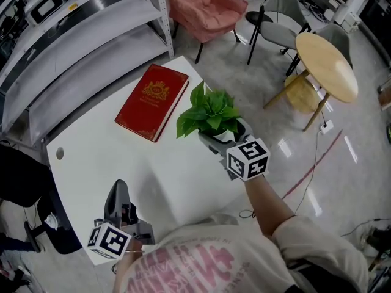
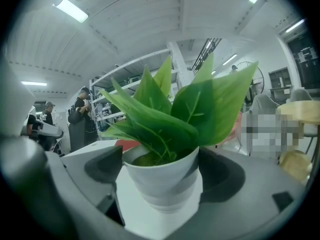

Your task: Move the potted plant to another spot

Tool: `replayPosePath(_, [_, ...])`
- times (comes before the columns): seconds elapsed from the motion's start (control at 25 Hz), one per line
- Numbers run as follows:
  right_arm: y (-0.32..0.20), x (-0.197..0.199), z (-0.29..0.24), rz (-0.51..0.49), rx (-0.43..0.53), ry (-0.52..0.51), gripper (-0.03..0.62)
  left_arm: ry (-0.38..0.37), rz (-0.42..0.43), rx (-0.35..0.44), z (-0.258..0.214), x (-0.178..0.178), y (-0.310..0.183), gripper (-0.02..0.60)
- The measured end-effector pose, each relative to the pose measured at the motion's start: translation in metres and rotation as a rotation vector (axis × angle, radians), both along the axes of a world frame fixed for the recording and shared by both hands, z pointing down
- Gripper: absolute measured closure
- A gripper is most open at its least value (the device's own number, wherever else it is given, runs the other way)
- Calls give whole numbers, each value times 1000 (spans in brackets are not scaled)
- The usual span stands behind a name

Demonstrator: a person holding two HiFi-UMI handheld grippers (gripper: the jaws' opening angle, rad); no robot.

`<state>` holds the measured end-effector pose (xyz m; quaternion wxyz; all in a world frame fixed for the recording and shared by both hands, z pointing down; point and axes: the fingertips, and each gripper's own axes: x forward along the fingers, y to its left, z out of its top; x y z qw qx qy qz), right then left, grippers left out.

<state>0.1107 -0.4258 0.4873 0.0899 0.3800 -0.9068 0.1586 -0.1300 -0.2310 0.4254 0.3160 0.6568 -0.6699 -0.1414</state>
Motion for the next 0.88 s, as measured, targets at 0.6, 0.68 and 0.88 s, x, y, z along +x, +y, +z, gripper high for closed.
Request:
replayPosePath(0.6, [5,-1,2,-3,4,6,108,7,6,-3,1,-2,-3,578])
replayPosePath(0.68, [7,0,2,-4,6,10,108,6,12,-6,1,-1,-4,578])
replayPosePath(0.88, [10,2,9,-3,-1,22,108,-4,21,-15,2,0,-2,578])
